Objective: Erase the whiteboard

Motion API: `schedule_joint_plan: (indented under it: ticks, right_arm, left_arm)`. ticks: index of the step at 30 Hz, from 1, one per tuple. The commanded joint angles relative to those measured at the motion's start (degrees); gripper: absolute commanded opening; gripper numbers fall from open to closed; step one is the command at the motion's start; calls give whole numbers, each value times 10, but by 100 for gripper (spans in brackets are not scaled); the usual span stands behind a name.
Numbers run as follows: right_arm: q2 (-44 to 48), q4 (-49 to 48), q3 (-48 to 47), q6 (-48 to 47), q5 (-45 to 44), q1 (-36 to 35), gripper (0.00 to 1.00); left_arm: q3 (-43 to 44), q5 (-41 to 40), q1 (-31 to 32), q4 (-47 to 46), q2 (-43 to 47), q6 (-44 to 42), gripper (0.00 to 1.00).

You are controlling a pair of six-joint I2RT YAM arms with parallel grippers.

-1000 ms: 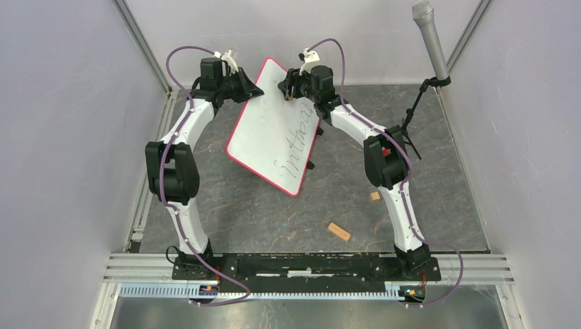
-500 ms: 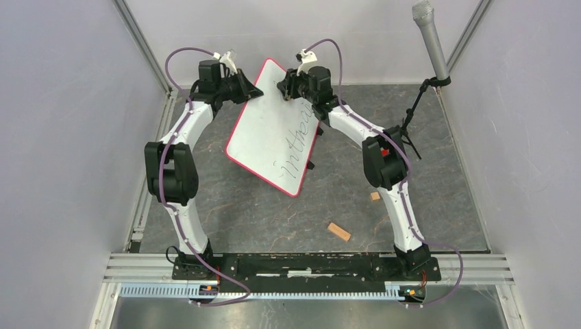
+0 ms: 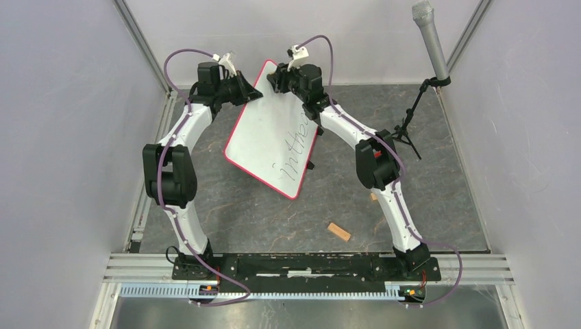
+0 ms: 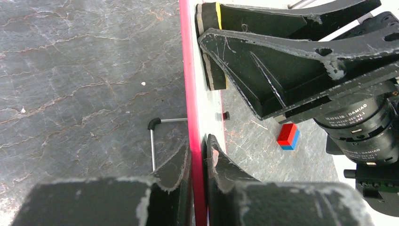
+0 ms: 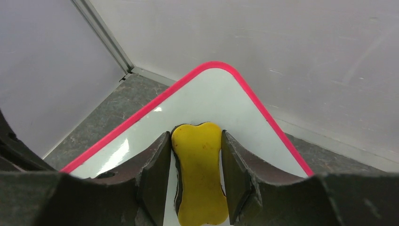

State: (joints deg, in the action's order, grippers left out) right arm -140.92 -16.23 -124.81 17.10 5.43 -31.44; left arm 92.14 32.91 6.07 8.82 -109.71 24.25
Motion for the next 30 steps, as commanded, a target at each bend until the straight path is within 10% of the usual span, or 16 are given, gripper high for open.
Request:
schedule_joint_plan:
  ticks: [1,26,30]
  right_arm:
    - [-8,21,16,0,-28,12,47]
    - [64,-1,312,148,40,50,44]
    - [98,-5,323,125,42,50,49]
  left_arm:
    - [-6,-5,7,-25,29,-92,2]
    - [12,-27,4,-3,12,-54,3]
    - [21,-38,4,18,16,-38,29]
